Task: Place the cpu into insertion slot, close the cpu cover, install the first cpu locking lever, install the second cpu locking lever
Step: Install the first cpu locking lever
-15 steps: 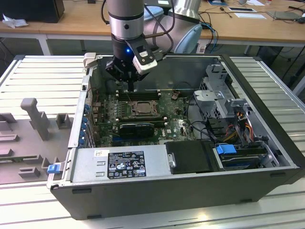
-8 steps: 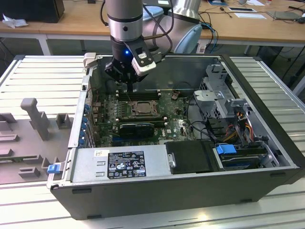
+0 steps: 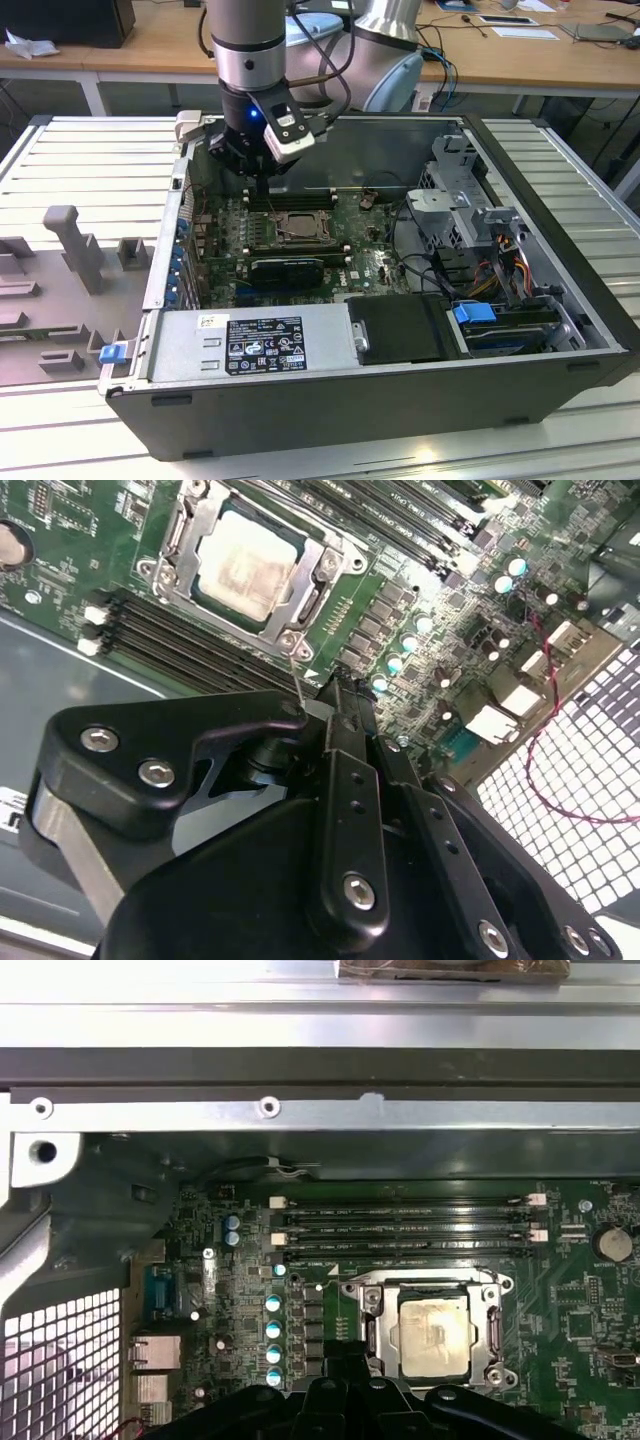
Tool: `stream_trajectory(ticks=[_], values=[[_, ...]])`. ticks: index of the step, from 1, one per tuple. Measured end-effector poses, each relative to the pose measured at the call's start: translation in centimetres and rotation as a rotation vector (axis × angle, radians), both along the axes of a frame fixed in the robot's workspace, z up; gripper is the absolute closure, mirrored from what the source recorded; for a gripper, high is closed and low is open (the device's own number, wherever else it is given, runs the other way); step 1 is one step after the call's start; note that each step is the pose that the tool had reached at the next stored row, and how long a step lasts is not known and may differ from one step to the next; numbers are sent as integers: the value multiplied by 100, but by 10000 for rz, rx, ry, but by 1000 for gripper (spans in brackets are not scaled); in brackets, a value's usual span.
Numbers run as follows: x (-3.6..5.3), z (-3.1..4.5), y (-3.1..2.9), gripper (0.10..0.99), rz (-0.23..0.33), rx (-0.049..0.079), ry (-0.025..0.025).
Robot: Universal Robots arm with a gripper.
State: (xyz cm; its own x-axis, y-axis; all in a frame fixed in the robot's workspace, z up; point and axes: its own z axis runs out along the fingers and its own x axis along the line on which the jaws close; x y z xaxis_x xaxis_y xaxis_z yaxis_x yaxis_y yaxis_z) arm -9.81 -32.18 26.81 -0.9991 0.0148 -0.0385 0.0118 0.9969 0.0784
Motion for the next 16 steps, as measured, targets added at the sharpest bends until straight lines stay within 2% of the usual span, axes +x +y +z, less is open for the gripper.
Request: stream_trajectory(ticks=[3, 16], values=[[-22, -24, 0, 980, 89, -1, 8], [-115, -41, 0, 980, 107, 0, 7]])
